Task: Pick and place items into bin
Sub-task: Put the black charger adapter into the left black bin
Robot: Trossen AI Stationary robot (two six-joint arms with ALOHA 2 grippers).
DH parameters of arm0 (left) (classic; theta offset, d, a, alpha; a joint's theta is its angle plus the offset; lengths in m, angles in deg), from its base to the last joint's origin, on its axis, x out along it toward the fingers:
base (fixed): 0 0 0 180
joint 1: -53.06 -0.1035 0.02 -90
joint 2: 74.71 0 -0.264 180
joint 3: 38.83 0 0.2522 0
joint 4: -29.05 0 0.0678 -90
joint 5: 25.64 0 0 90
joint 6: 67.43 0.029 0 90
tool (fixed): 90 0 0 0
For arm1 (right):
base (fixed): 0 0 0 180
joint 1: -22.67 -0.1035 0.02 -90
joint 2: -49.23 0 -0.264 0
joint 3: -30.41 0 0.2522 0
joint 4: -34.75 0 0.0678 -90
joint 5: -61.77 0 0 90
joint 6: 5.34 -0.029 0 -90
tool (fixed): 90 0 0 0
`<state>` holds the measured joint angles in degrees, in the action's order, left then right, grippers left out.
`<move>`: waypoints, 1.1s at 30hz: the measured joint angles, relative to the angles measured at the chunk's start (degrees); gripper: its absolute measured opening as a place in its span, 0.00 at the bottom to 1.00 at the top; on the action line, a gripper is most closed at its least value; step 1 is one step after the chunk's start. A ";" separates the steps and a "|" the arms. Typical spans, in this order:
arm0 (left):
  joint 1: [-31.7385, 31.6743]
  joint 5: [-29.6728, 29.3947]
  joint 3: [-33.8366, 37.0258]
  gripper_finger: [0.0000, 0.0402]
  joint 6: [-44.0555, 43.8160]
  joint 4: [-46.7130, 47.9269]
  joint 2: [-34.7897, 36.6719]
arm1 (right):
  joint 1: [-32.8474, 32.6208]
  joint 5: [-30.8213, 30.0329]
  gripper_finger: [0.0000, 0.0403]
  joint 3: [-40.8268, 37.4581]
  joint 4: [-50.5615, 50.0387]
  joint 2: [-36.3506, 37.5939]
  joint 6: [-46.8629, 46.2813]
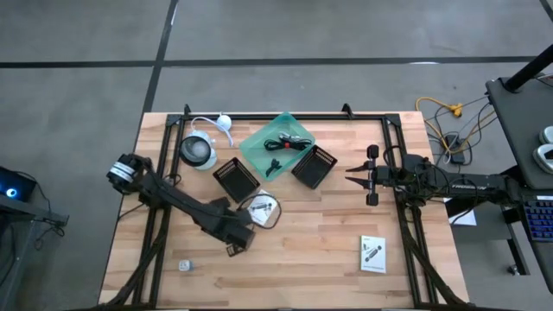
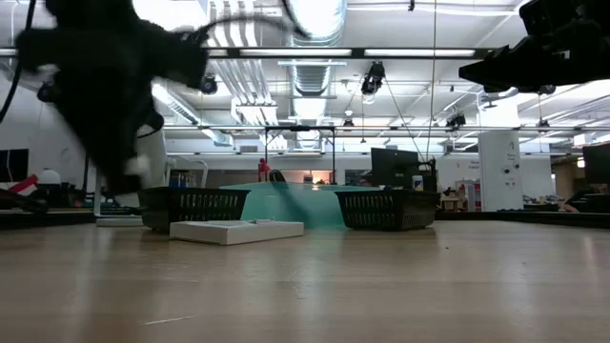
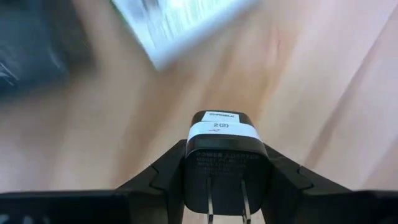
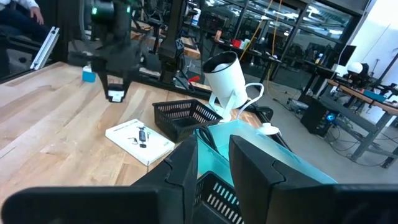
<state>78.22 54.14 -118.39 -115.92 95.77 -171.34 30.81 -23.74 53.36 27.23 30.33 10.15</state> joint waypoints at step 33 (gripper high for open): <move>-21.63 -3.43 -0.95 0.66 12.73 1.69 4.65 | 0.00 0.00 0.18 0.00 -0.07 -0.07 0.04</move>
<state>56.58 50.71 -119.35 -103.19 97.46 -166.69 30.81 -23.74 53.36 27.17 30.27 10.19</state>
